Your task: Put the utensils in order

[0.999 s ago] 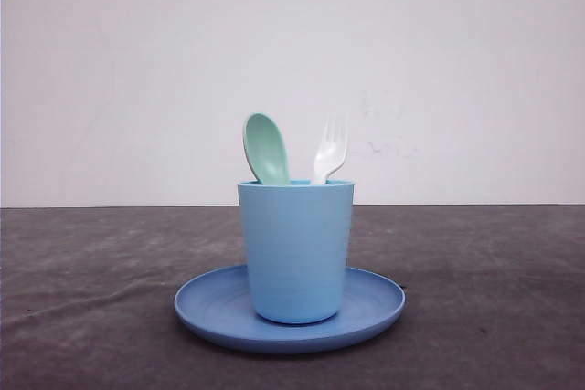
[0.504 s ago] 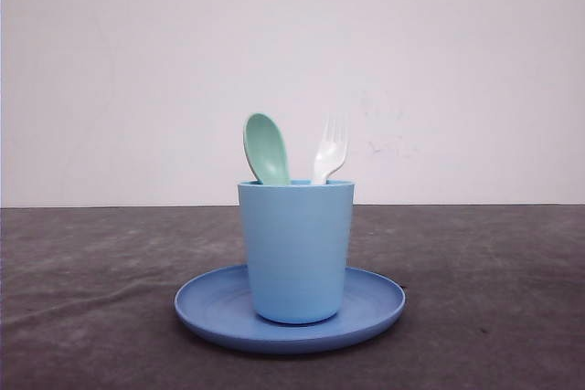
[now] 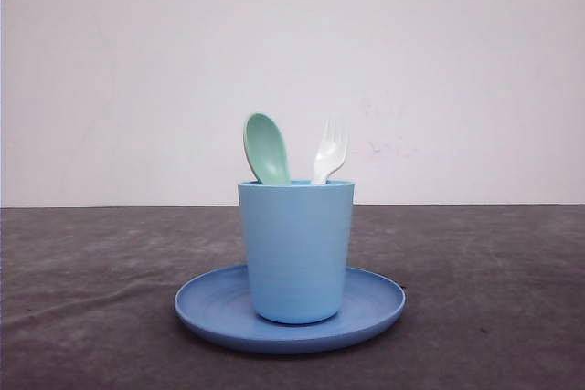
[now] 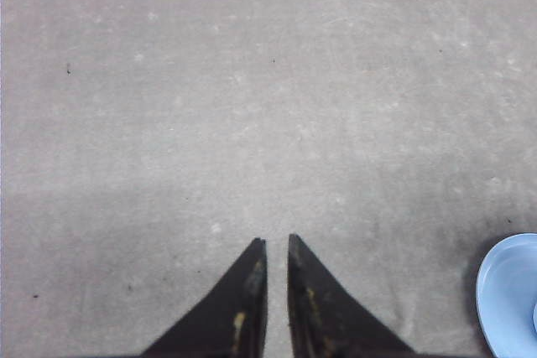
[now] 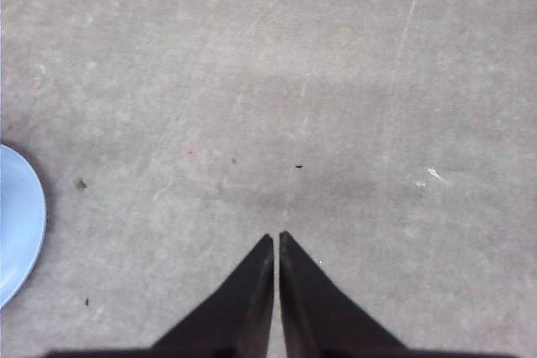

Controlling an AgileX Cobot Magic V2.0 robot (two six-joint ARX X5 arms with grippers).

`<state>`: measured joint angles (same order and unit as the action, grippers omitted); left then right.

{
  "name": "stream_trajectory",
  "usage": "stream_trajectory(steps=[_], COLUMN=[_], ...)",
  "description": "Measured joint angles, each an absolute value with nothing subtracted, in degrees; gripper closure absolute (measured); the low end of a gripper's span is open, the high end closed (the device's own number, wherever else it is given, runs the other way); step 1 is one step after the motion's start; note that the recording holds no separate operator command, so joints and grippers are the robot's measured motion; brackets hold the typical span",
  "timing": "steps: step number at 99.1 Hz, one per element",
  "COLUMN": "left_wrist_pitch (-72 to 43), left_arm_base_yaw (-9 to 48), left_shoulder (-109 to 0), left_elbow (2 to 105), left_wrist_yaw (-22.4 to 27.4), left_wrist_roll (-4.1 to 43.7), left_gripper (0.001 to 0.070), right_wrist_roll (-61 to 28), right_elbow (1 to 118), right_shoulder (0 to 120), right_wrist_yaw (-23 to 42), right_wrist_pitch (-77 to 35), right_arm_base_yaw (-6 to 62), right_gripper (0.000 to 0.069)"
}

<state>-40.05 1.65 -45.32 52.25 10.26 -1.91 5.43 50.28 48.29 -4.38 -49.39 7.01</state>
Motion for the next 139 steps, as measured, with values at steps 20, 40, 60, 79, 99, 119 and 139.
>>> stream_trajectory(steps=[20, 40, 60, 79, 99, 119, 139], left_wrist_pitch=[-39.99, -34.54, -25.71, -19.51, -18.44, -13.78, -10.5], left_arm_base_yaw=[1.8, 1.78, 1.78, 1.78, 1.78, 1.74, 1.76], left_shoulder=[-45.12, -36.14, -20.8, -7.01, -0.27, -0.25, -0.25], left_elbow=[52.25, 46.15, 29.63, 13.96, 4.95, 3.09, 1.83], left_wrist_yaw=[9.78, 0.84, -1.89, -4.19, -4.19, -4.05, -2.57], left_wrist_roll=[-1.98, -1.98, 0.03, 0.64, 0.91, 1.08, 1.3], left_gripper=[0.0691, 0.0691, 0.0691, 0.0691, 0.0691, 0.0691, 0.0691], right_wrist_roll=[5.43, 5.43, 5.43, 5.43, 5.43, 5.43, 5.43], right_elbow=[50.28, 50.28, 50.28, 50.28, 50.28, 50.28, 50.28], right_shoulder=[48.27, 48.29, 48.29, 48.29, 48.27, 48.25, 48.25], right_wrist_yaw=[-4.38, -4.38, -4.38, -4.38, -4.38, -4.38, -4.38], right_wrist_pitch=[-49.39, -49.36, -49.36, -49.36, -49.32, -48.18, -45.5], right_arm_base_yaw=[7.01, 7.01, 7.01, 7.01, 7.01, 7.01, 7.01], right_gripper=[0.0682, 0.0682, 0.0682, 0.0682, 0.0682, 0.0682, 0.0682])
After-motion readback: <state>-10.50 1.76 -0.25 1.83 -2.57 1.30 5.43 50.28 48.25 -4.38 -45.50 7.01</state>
